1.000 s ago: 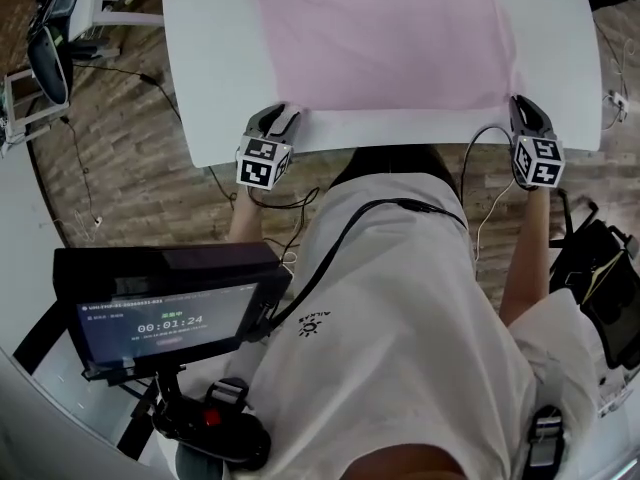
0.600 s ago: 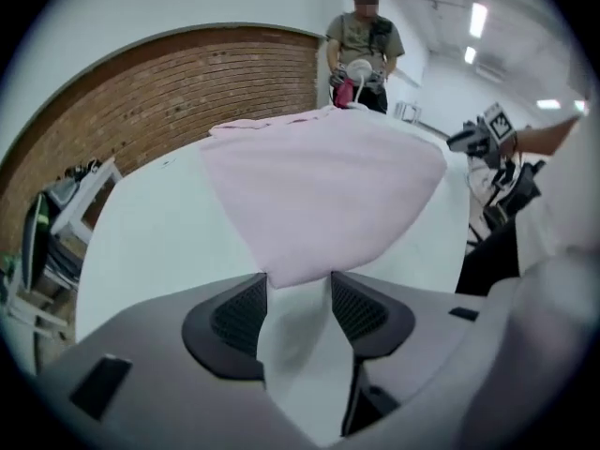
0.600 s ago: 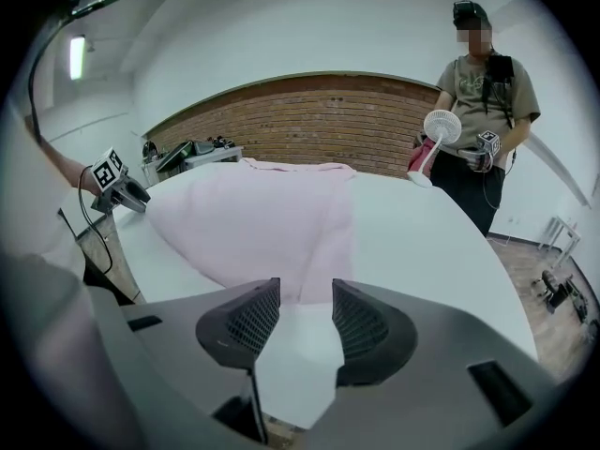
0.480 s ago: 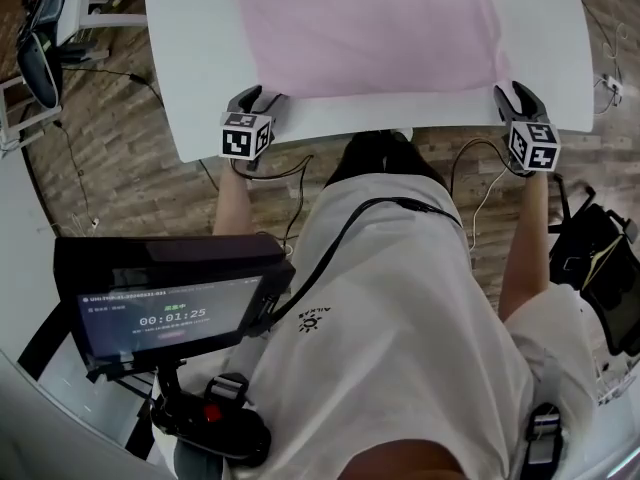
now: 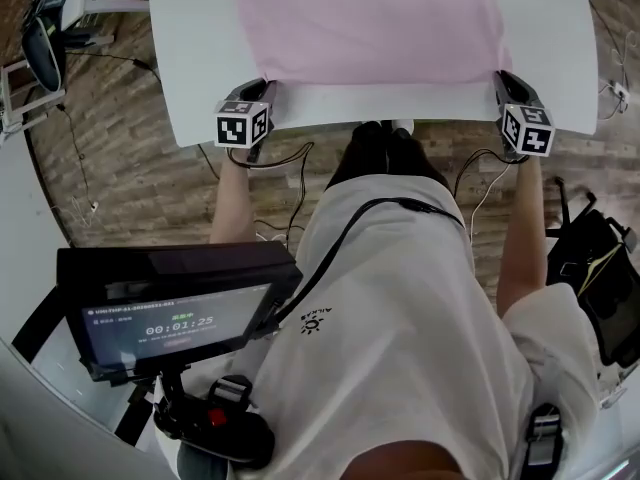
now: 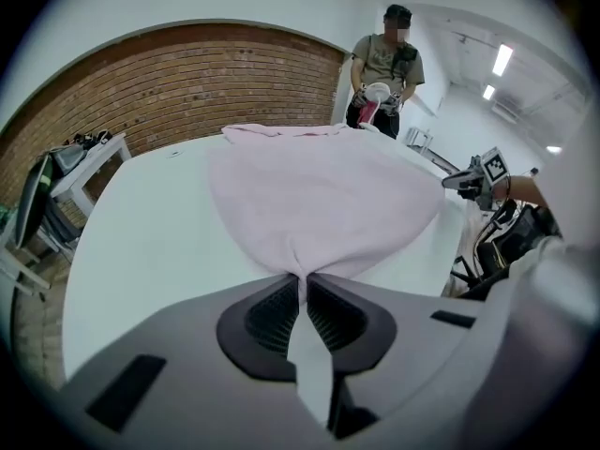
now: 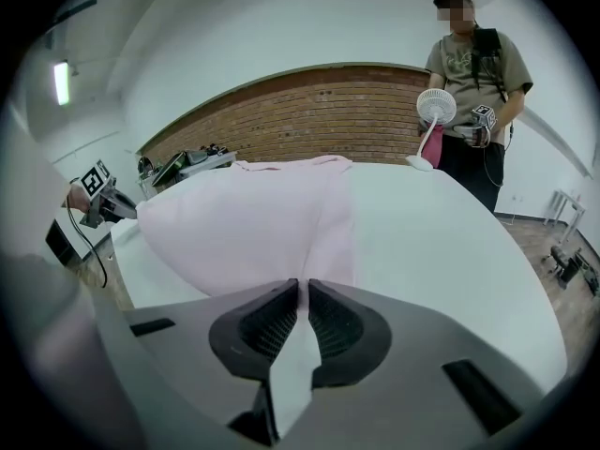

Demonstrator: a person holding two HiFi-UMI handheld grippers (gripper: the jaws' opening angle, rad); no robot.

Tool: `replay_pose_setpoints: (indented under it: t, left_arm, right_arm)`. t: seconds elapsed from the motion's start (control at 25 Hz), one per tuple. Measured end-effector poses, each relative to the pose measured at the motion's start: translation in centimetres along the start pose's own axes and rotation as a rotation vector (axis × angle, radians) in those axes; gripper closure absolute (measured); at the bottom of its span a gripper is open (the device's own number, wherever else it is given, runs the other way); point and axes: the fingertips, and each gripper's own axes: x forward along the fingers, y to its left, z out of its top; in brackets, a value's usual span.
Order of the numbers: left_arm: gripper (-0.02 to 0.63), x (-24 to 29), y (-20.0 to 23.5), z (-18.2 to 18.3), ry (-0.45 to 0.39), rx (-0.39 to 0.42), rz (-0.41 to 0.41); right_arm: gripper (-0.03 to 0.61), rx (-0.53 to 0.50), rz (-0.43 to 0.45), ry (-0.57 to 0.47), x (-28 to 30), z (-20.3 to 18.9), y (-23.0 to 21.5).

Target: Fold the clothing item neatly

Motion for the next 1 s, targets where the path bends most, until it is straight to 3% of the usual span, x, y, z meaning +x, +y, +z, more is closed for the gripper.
replay_pose_setpoints:
  t: [0.12, 0.24, 0.44, 0.68, 0.76, 0.88, 1.0]
  left_arm:
    - [0.584, -1.2, 0.6, -1.1, 0.01, -0.023, -0.014]
    - [0.584, -1.8, 0.5, -3.2, 0.071, -0.003, -0.048]
    - [0.584, -2.2, -0.6, -7.9, 0.167, -0.047, -0.131]
    - [0.583, -1.6, -0.2, -8.4, 0.111, -0.111, -0.089]
    - [0.557, -1.7, 0.1, -8.5, 0.102, -0.119, -0.081]
    - [0.414, -2.7, 0.6, -11.0, 0.156, -0.165, -0.084]
    - [0.396, -4.4, 2.5, -12.5, 0.14, -0.211, 0.012]
  right_arm:
    - [0.54, 0.0, 0.01, -0.014, -0.5, 0.3, 0.3]
    - [0.541, -0.026, 0.011, -0.003, -1.3, 0.0, 0.8]
    - [0.543, 0.013, 0.048, 0.067, -1.7, -3.7, 1.4]
    - [0.541, 0.001, 0.058, 0.082, -0.9, -4.3, 2.1]
    - [0.541, -0.018, 0.072, 0.098, -0.6, -4.7, 2.4]
    - [0.491, -0.028, 0.08, 0.113, -0.7, -5.5, 2.2]
    - [0.463, -0.042, 0.07, 0.079, -1.3, -4.5, 1.2]
